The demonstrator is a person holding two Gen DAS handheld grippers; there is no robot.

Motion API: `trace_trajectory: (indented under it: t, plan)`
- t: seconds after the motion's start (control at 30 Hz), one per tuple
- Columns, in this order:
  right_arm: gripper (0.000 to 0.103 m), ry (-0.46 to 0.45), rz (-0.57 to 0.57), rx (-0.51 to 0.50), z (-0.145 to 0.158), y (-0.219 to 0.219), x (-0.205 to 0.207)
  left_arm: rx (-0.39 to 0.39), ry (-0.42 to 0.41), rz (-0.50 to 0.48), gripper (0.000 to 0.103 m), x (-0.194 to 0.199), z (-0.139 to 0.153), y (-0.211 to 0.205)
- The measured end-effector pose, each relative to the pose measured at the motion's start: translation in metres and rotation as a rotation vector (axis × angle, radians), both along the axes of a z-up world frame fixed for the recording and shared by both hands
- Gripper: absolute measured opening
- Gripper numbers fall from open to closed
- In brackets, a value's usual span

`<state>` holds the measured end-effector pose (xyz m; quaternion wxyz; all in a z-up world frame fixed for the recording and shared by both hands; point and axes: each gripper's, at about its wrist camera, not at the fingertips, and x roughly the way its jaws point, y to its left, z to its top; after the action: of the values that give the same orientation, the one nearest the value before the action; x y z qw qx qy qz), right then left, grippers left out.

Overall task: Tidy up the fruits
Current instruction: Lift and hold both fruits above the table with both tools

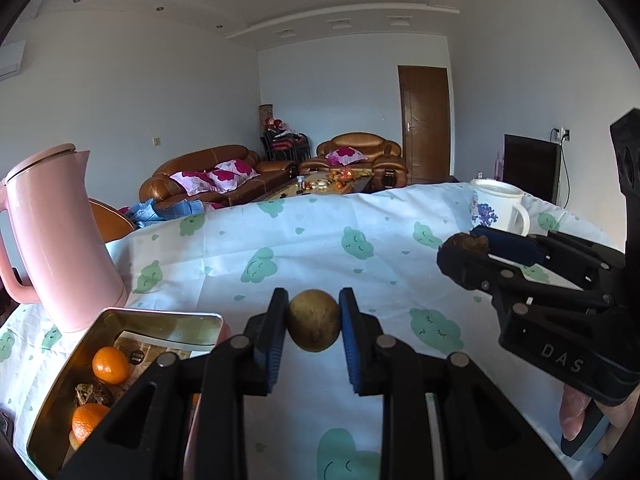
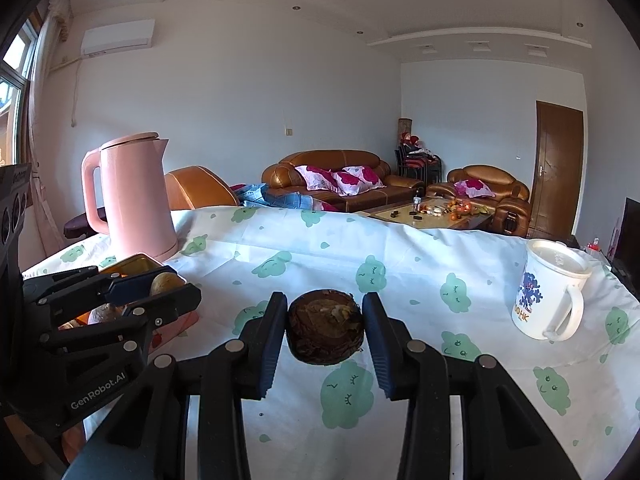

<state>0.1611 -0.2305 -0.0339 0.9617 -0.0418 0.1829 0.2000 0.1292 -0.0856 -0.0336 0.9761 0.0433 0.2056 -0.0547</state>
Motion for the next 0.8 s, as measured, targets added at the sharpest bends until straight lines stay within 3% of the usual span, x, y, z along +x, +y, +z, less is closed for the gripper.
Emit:
trace_trajectory:
  t: [0.8]
  plan:
    - [0.041, -0.101, 0.020, -0.007, 0.005, 0.002, -0.026, 0.006, -0.092, 0.022, 0.027, -0.020, 0.006, 0.004]
